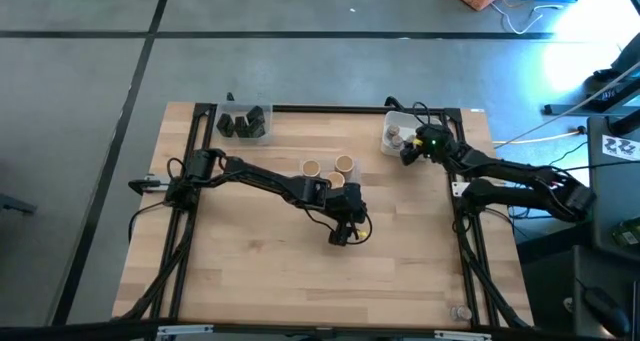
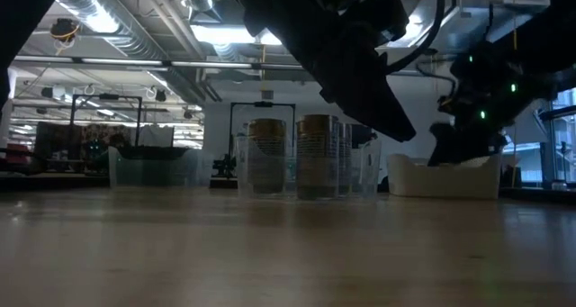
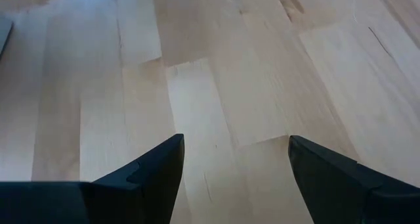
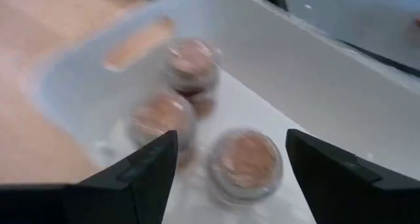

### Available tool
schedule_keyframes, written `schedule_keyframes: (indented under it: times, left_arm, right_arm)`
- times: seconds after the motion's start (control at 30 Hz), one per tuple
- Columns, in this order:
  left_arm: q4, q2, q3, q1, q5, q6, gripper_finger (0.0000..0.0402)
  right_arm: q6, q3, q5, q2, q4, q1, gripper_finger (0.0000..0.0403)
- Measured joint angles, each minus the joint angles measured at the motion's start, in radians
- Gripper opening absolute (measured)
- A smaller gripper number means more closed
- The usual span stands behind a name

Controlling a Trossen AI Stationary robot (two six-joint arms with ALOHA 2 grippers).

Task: Sort spices by type
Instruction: Put the brown seasoning bottle into the white bin

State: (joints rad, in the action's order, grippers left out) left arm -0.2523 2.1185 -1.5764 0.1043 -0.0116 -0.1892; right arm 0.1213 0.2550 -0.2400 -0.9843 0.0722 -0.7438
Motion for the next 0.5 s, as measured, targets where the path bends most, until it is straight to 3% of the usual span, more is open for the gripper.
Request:
schedule_keyframes:
  times: [0.23,0.5]
  left_arm:
    - [0.001,0.000,0.000,0.024,0.000,0.014,0.0255]
    - [0.002,0.000,0.000,0.069,-0.002,0.052,0.0255]
  right_arm:
    - [-0.025,0.195,0.015,0.142,-0.378,0.161,0.0280]
    - [0.047,0.368,0.051,0.191,-0.694,0.452,0.0280]
